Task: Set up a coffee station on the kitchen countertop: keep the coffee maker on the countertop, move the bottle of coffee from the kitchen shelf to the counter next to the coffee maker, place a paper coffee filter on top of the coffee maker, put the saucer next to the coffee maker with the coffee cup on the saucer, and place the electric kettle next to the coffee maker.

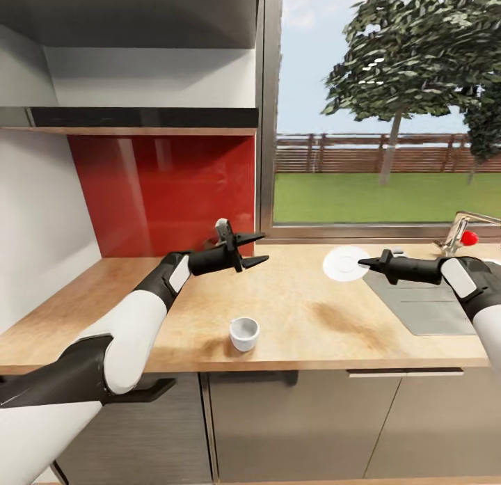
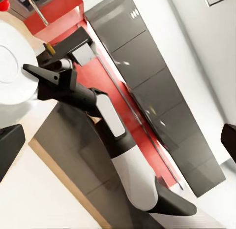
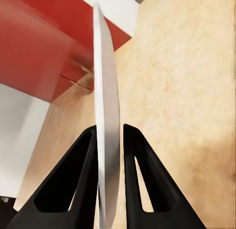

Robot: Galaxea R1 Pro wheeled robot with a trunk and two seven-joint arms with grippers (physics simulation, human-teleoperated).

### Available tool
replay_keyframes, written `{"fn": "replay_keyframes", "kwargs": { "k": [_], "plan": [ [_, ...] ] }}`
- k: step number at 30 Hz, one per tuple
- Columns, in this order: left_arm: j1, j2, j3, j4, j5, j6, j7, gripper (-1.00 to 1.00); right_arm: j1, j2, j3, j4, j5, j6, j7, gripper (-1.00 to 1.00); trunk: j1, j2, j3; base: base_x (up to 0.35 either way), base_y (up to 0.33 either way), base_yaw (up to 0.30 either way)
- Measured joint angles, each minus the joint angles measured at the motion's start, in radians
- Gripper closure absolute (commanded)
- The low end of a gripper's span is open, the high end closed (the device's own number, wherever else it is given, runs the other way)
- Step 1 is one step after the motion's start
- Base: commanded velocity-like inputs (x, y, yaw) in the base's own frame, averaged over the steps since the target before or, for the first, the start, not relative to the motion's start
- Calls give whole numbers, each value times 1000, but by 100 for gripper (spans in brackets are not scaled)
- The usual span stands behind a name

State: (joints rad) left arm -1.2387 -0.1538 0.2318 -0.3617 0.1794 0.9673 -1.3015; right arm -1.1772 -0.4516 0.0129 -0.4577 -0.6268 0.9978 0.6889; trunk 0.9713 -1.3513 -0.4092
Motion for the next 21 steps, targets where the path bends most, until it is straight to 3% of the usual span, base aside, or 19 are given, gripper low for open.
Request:
{"fn": "replay_keyframes", "kwargs": {
  "k": [4, 9, 21],
  "plan": [
    [0, -19, -14, -17, 1, 9, 2, -100, 0, -12, 0, 0, 0, 0, 0, 100, 0, 0, 0, -1, -1, -136],
    [0, -20, -20, -23, 1, 12, 2, -100, 0, -16, 0, -1, 0, 0, 0, 100, 0, 0, 0, -41, -49, -218],
    [0, -20, -21, -30, 1, 14, 2, -100, 0, -17, 0, -1, 0, 0, 0, 100, 0, 0, 0, -158, -184, -116]
  ]
}}
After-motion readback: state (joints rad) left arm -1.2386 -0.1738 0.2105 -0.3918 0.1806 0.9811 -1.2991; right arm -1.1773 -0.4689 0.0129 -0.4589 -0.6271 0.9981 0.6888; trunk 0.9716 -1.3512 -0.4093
